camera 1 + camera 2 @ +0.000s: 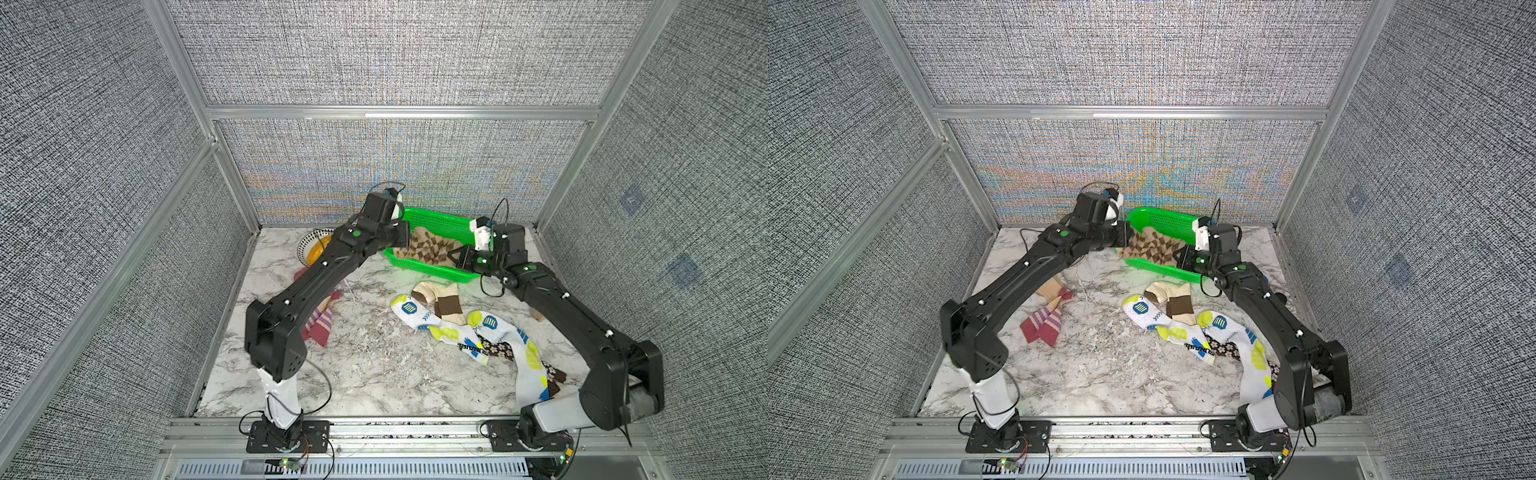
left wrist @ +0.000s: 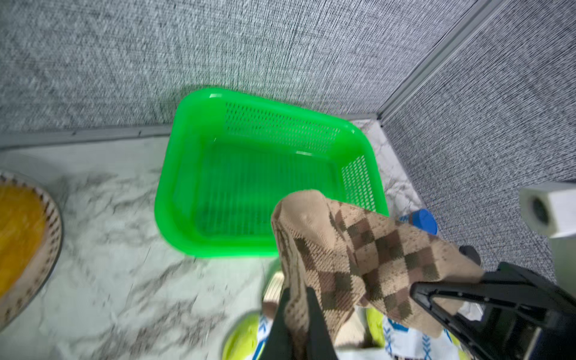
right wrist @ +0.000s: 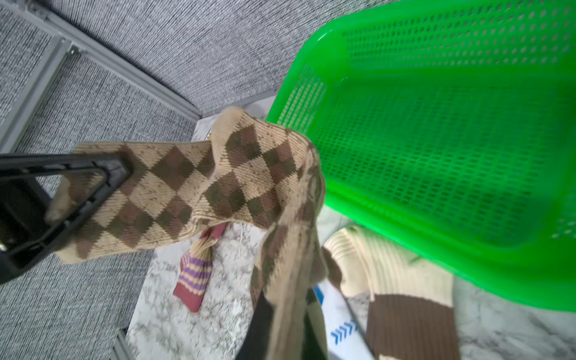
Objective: Place the socks together as a pair
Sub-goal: Pick up a pair of socks from the center of the board, then place a pair of socks in the bin.
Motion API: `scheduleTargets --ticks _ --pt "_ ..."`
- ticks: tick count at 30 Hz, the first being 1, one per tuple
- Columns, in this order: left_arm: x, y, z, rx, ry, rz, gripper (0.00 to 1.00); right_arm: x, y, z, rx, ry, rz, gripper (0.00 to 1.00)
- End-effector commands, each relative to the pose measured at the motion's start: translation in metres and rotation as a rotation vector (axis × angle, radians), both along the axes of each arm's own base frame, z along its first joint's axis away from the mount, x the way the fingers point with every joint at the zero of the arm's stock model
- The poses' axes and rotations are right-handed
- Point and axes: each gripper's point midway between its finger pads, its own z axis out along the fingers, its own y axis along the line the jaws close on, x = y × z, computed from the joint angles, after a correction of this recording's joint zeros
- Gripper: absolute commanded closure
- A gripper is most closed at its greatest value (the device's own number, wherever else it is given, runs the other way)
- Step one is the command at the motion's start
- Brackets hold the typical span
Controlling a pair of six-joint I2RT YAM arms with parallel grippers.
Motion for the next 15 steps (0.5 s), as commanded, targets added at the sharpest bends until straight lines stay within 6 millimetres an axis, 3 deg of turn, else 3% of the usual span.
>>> scheduleTargets --ticks 1,4,7,15 --pt "0.025 -0.015 -0.013 0.038 0.014 -0.061 1.00 0.024 -0.018 0.000 -0.006 -0.026 -0.016 1.00" --pt "0.057 -0.025 -0.027 0.040 0.011 -0.060 1.00 0.048 -0.036 -0.016 -0.007 0.000 -0.056 1.00" --pt "0.085 -0.030 -0.058 0.054 0.029 -0.048 1.00 0.067 -0.045 -0.039 -0.021 0.038 -0.074 1.00" --pt "0.136 -0.019 -0.113 0.059 0.019 0.018 0.99 0.105 -0.062 -0.088 -0.098 0.131 -0.145 1.00"
